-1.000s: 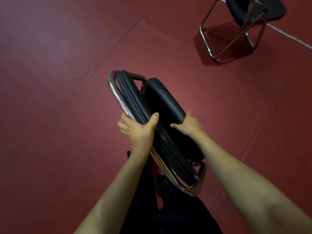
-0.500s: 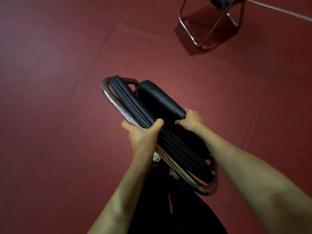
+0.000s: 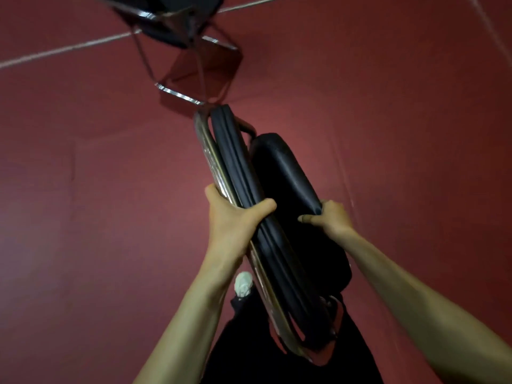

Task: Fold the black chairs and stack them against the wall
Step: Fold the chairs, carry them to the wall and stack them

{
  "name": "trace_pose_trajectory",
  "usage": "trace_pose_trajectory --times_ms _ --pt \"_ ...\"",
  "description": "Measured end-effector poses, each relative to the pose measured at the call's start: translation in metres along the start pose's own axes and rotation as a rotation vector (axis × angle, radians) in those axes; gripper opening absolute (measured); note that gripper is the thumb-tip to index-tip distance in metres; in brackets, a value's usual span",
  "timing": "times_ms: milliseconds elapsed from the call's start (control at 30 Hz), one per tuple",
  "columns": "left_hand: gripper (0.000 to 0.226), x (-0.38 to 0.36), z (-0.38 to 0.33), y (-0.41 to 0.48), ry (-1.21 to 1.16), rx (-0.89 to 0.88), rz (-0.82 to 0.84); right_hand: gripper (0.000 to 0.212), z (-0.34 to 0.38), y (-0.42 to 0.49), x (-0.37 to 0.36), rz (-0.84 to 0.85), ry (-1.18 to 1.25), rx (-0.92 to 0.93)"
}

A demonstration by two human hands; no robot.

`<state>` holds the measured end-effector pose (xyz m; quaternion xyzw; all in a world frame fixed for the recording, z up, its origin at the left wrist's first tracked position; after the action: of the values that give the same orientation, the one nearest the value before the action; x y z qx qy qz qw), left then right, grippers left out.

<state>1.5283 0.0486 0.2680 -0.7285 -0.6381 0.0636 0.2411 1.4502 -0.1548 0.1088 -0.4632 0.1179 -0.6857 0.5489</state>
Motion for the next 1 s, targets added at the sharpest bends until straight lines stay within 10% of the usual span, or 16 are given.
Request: trace_pose_trajectory --times_ms 1000 --pt "0.074 -1.011 -0.25 -0.141 0.296 -0.228 1.297 0.045 -0.5 -0.029 0.747 -0.957 0.584 -0.819"
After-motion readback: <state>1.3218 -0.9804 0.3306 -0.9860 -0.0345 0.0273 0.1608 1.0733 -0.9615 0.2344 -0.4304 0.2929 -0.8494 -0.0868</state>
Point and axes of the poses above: each hand's wrist, its own y-axis towards the middle knuckle, its own x-axis out of the back of the hand, z = x × y, the point moved 8 cm from there along y, towards the middle knuckle, and after that the axes turned 1 degree about -y, right-handed, at the moved point
